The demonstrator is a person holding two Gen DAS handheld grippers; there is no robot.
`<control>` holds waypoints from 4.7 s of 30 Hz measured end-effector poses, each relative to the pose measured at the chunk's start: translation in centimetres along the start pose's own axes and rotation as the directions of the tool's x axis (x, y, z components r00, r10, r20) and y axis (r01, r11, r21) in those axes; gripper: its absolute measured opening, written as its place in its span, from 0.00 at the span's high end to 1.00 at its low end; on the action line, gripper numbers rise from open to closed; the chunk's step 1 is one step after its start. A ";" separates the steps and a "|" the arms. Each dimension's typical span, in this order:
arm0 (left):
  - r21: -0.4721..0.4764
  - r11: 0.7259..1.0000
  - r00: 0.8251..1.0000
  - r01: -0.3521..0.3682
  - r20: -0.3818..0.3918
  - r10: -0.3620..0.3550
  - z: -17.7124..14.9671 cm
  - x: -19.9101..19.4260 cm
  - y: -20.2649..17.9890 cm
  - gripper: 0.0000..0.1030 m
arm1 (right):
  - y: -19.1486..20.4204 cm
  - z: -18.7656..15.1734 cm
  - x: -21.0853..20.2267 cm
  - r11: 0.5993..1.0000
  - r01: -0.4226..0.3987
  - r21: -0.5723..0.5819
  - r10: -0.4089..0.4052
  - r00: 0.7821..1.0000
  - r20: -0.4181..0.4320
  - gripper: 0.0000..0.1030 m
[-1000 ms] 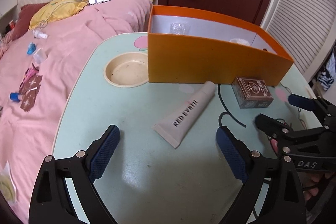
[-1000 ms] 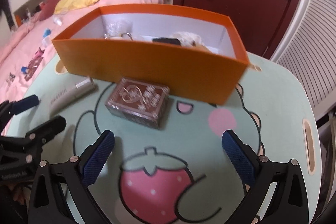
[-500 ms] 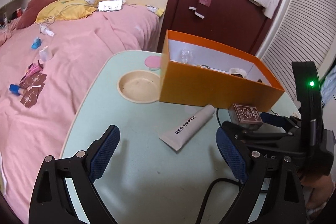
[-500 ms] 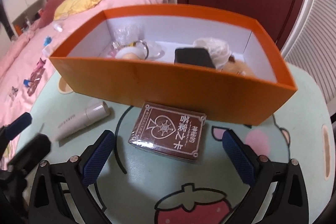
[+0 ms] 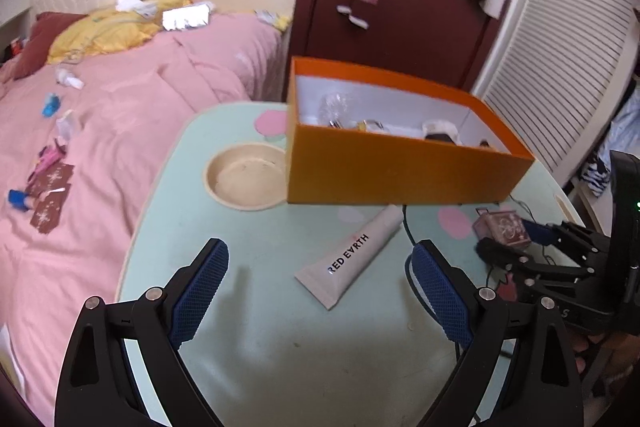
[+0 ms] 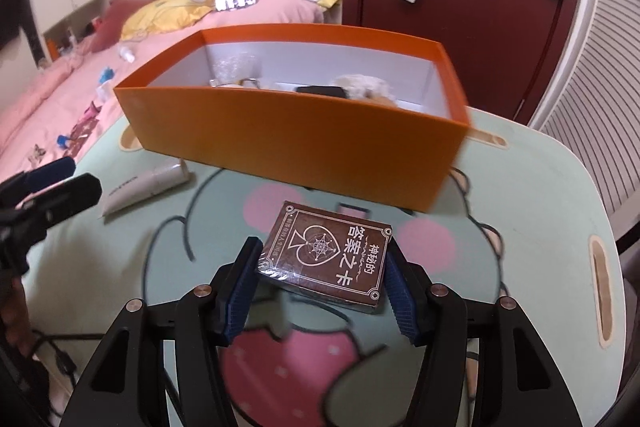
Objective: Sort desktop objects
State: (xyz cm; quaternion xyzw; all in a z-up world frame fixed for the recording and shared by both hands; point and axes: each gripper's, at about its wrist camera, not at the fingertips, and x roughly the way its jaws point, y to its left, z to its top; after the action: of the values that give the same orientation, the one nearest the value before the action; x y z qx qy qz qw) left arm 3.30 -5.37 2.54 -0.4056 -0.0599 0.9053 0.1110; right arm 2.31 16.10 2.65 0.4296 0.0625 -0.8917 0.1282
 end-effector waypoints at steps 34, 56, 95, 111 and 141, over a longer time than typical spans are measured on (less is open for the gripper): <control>0.173 0.983 0.995 -0.052 -0.075 0.066 -0.4 3.5 -5.9 0.71 | -0.7 -0.7 -0.7 1.000 0.008 0.005 -0.008 1.000 0.022 0.42; 0.122 0.986 0.983 -0.114 -0.133 0.130 0.0 4.7 -5.0 0.00 | -1.1 -0.7 -0.7 1.000 0.009 0.009 -0.009 1.000 0.024 0.40; 0.112 0.986 0.982 -0.123 -0.128 0.137 0.0 4.7 -4.6 0.00 | -0.9 -0.8 -0.9 1.000 0.002 0.016 -0.002 1.000 0.026 0.40; 0.138 0.983 0.989 -0.117 -0.074 0.128 -0.1 3.7 -5.0 0.77 | -0.9 -0.8 -0.9 1.000 0.000 0.018 -0.001 1.000 0.025 0.40; 0.047 0.997 0.996 -0.062 0.063 0.059 4.5 -2.3 -4.0 0.79 | -0.1 1.8 -3.4 1.000 -0.010 0.017 0.008 0.996 0.092 0.44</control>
State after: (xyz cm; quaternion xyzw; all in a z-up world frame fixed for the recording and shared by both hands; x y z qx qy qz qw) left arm 2.02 -2.13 7.98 -0.3765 -0.0289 0.9214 0.0917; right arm 2.93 16.40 6.44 0.3895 0.0471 -0.9104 0.1313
